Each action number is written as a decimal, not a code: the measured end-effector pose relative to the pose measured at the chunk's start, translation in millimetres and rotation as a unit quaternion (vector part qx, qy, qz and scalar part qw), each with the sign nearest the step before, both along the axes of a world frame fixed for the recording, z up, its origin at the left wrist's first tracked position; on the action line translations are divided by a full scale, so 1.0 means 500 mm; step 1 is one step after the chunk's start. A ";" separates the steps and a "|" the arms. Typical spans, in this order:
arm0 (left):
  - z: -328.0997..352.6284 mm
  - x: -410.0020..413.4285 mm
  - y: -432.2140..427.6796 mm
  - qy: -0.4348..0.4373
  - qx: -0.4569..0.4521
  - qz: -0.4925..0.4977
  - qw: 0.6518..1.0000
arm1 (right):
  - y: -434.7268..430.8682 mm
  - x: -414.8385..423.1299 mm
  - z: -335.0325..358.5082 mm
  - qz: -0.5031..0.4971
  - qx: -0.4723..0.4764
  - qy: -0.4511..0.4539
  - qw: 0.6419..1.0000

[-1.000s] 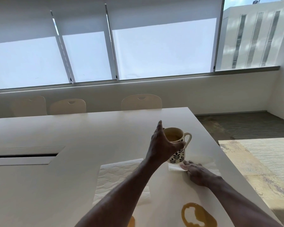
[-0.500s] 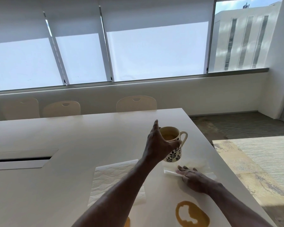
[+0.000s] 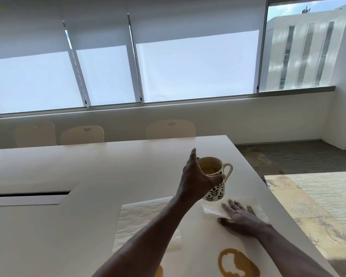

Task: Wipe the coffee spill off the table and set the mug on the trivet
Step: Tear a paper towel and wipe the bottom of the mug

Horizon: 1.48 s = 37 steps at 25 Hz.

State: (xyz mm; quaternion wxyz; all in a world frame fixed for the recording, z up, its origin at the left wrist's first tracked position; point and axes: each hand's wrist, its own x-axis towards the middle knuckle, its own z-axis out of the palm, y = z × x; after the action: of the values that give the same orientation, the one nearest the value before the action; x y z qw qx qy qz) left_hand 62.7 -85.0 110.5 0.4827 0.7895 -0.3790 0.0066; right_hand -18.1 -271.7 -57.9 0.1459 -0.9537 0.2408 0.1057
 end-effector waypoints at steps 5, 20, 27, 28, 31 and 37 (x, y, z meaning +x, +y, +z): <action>0.005 0.003 0.011 0.003 -0.003 0.006 1.000 | -0.022 0.024 0.009 -0.016 0.021 -0.008 1.000; 0.021 -0.014 -0.007 -0.010 -0.013 -0.007 1.000 | 0.065 -0.019 0.011 0.033 0.062 -0.007 0.998; 0.020 -0.024 -0.013 -0.008 -0.015 -0.018 1.000 | 0.050 -0.056 0.003 0.034 0.070 -0.010 0.997; 0.020 -0.024 -0.012 -0.009 -0.014 -0.019 1.000 | 0.044 -0.055 0.000 0.025 0.065 -0.014 0.997; 0.017 -0.021 -0.005 -0.014 -0.015 -0.015 1.000 | 0.024 -0.045 -0.001 -0.019 0.048 -0.023 0.998; 0.006 -0.008 0.010 -0.006 -0.012 -0.006 1.000 | 0.007 0.006 0.020 -0.061 0.071 -0.031 0.995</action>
State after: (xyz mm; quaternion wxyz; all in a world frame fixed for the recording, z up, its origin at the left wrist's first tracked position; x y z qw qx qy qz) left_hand 58.7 -80.2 113.5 0.4900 0.7814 -0.3861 0.0131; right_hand -15.1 -268.3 -47.7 0.2267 -0.9273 0.2858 0.0836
